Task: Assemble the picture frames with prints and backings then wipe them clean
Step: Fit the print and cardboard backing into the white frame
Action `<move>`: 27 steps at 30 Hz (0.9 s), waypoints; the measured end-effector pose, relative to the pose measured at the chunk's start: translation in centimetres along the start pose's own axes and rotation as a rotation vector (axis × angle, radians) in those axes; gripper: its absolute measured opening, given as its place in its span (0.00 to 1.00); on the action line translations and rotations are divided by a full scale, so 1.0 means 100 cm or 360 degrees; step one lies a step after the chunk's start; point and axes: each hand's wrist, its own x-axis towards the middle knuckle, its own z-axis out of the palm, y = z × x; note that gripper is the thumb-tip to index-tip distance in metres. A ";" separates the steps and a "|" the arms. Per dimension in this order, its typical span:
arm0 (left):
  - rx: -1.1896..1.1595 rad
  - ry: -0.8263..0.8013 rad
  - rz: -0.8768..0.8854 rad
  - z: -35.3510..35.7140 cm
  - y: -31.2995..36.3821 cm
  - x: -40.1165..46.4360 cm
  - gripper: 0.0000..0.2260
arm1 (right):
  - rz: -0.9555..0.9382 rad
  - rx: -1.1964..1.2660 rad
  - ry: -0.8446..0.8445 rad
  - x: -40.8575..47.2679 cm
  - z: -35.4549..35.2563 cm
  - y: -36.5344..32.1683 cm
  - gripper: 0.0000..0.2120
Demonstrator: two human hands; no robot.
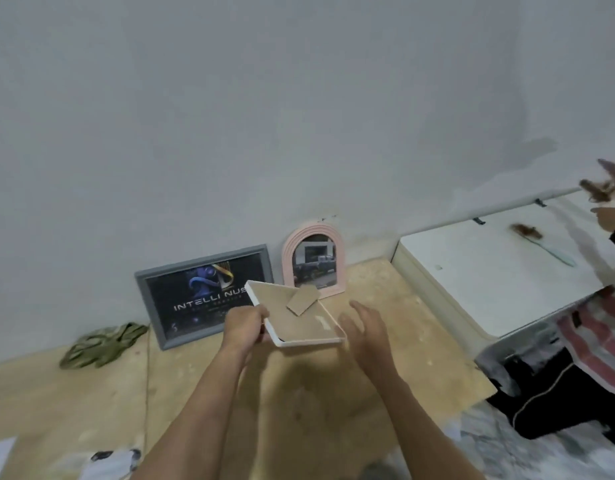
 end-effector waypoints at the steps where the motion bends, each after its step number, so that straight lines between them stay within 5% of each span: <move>1: -0.0012 0.0027 -0.0013 -0.024 -0.012 -0.010 0.05 | 0.0205 -0.0011 -0.0098 -0.012 0.005 0.001 0.21; 8: -0.0100 0.0012 -0.0134 -0.128 -0.085 -0.055 0.07 | 0.0678 0.0551 -0.0445 -0.071 0.056 0.003 0.11; 20: 0.0343 0.0292 -0.0391 -0.168 -0.233 -0.064 0.16 | 0.0562 -0.0321 -0.0693 -0.139 0.122 0.071 0.11; 27: 0.0727 0.0483 -0.0319 -0.161 -0.200 -0.079 0.08 | 0.0439 -0.0537 -0.0743 -0.145 0.123 0.065 0.05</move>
